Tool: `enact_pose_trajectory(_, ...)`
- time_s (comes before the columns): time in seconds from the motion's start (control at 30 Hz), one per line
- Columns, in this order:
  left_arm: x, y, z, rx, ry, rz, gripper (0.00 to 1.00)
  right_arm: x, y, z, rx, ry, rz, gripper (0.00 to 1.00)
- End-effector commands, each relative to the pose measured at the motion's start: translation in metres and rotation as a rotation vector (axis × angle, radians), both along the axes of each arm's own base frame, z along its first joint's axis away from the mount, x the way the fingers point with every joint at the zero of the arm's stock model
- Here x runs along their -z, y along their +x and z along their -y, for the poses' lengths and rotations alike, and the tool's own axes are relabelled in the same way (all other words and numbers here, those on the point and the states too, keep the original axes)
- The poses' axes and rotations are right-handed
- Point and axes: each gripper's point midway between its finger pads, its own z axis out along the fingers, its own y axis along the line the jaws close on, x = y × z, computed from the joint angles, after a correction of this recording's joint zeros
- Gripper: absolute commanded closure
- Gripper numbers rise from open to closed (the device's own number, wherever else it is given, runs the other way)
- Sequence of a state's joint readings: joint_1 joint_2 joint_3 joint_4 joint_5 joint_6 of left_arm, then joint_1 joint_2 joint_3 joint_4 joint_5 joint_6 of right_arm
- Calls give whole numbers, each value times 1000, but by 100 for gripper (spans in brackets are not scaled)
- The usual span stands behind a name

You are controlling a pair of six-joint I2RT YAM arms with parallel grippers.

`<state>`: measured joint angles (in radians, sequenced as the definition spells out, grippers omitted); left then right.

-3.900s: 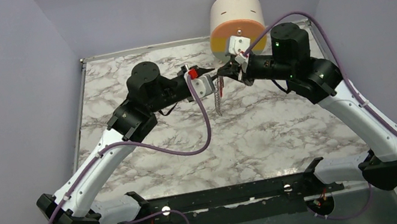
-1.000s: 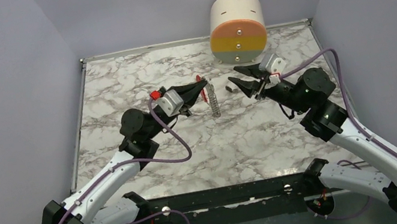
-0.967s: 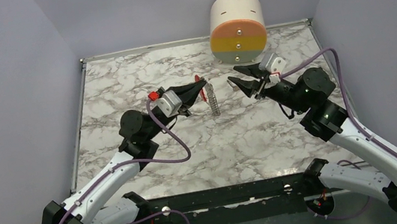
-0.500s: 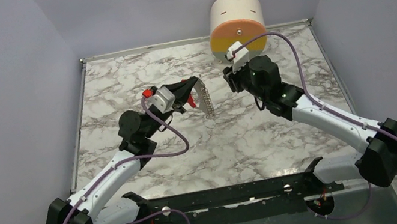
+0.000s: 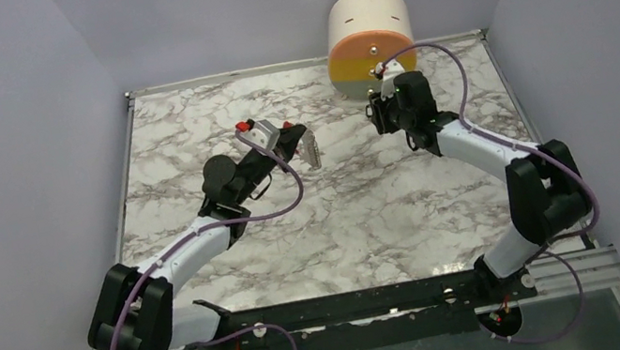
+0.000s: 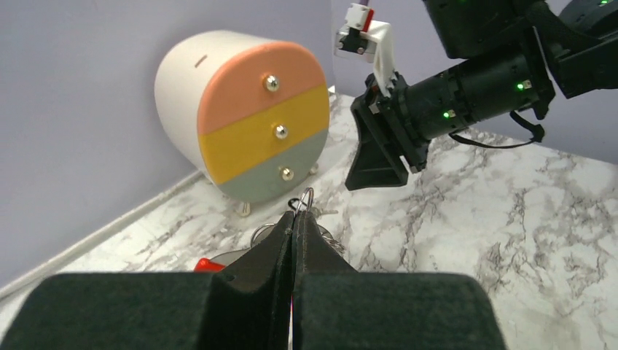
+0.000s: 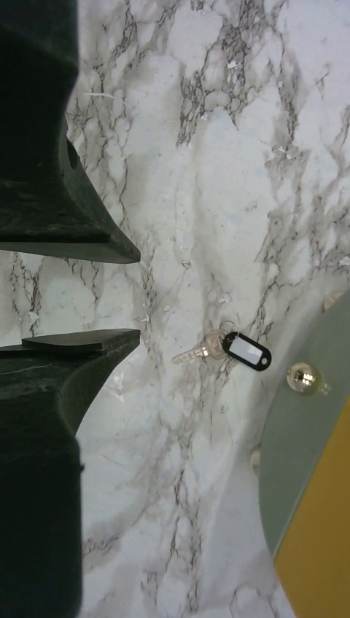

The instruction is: Remove the keys from the keyring

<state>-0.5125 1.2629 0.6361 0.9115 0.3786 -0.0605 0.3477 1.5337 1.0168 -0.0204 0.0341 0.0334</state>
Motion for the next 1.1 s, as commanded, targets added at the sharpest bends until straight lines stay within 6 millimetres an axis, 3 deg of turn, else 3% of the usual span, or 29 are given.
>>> enact_pose_trajectory(0.0,-2,-6,4,48,-20,17,100,-4,24,-17,-19,50,29,60)
enact_pose_trajectory(0.3,42,-9,-8,15,4,-109,100,43,53,-14,43,19,-4,57)
enact_pose_trajectory(0.53,57,-25,-15,43,-36,-155,100,78,77,-17,58,-12,-42,57)
enact_pose_trajectory(0.73,66,-24,-15,38,-4,-215,100,92,92,-7,105,-52,-31,57)
enact_pose_trajectory(1.07,114,-7,-9,17,79,-328,100,108,119,7,170,-167,-56,57)
